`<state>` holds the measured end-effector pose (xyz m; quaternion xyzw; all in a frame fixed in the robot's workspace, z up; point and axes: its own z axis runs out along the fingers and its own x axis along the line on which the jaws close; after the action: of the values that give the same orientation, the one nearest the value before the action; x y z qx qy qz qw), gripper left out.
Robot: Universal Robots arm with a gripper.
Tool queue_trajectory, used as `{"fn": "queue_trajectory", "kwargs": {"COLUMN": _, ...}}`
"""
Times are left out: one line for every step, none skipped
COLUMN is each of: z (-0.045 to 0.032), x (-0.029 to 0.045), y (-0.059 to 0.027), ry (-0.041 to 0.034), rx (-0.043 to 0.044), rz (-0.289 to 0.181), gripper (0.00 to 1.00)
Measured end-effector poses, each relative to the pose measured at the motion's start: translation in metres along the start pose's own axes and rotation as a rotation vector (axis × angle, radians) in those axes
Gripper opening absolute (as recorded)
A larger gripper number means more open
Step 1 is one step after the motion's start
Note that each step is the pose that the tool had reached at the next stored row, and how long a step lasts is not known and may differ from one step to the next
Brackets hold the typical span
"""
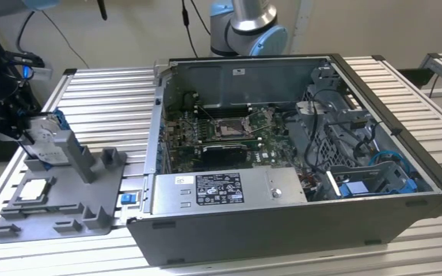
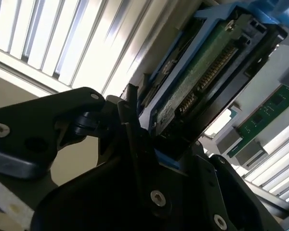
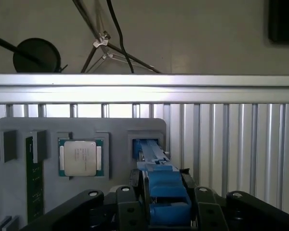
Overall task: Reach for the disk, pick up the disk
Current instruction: 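Pick up the disk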
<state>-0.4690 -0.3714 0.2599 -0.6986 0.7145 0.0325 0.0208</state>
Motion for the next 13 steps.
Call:
{"fn": "queue_trajectory", "kwargs": {"z": -0.0003, "x": 0.0001, "y": -0.0001, "ry": 0.0002, "rx": -0.0001, "rz": 0.0, "gripper": 1.0}}
{"fn": "queue_trajectory", "kwargs": {"z": -0.0006, "x": 0.0001, "y": -0.0001, "ry": 0.0006, "rx": -0.0004, "rz": 0.0, "gripper": 1.0}}
{"fn": "queue_trajectory", "kwargs": {"z": -0.0008, "x": 0.0001, "y": 0.0, "ry": 0.001, "rx": -0.0008, "rz": 0.0, "gripper": 1.0}}
{"fn": "queue_trajectory", "kwargs": {"z": -0.0008, "x": 0.0001, "y": 0.0, "ry": 0.0011, "rx": -0.0007, "rz": 0.0, "gripper": 1.0}}
{"fn": "queue_trajectory", "kwargs": {"z": -0.0009, "x": 0.0001, "y": 0.0, "ry": 0.0013, "rx": -0.0008, "rz": 0.0, "gripper": 1.0}}
{"fn": "queue_trajectory", "kwargs": {"z": -0.0008, "x": 0.0001, "y": 0.0, "ry": 0.0013, "rx": -0.0007, "rz": 0.0, "gripper": 1.0}}
{"fn": "queue_trajectory", "kwargs": {"z": -0.0008, "x": 0.0, "y": 0.0, "ry": 0.0011, "rx": -0.0006, "rz": 0.0, "gripper": 1.0}}
{"fn": "queue_trajectory", "kwargs": {"z": -0.0008, "x": 0.0001, "y": 0.0, "ry": 0.0012, "rx": -0.0006, "rz": 0.0, "gripper": 1.0}}
{"fn": "queue_trajectory", "kwargs": {"z": -0.0009, "x": 0.0001, "y": 0.0, "ry": 0.0013, "rx": -0.0007, "rz": 0.0, "gripper": 1.0}}
{"fn": "queue_trajectory", "kwargs": {"z": -0.0009, "x": 0.0001, "y": 0.0, "ry": 0.0014, "rx": -0.0007, "rz": 0.0, "gripper": 1.0}}
{"fn": "queue_trajectory", "kwargs": {"z": -0.0009, "x": 0.0001, "y": 0.0, "ry": 0.0014, "rx": -0.0008, "rz": 0.0, "gripper": 1.0}}
{"fn": "queue_trajectory", "kwargs": {"z": -0.0009, "x": 0.0001, "y": 0.0, "ry": 0.0014, "rx": -0.0008, "rz": 0.0, "gripper": 1.0}}
{"fn": "queue_trajectory", "kwargs": {"z": -0.0009, "x": 0.0001, "y": 0.0, "ry": 0.0015, "rx": -0.0008, "rz": 0.0, "gripper": 1.0}}
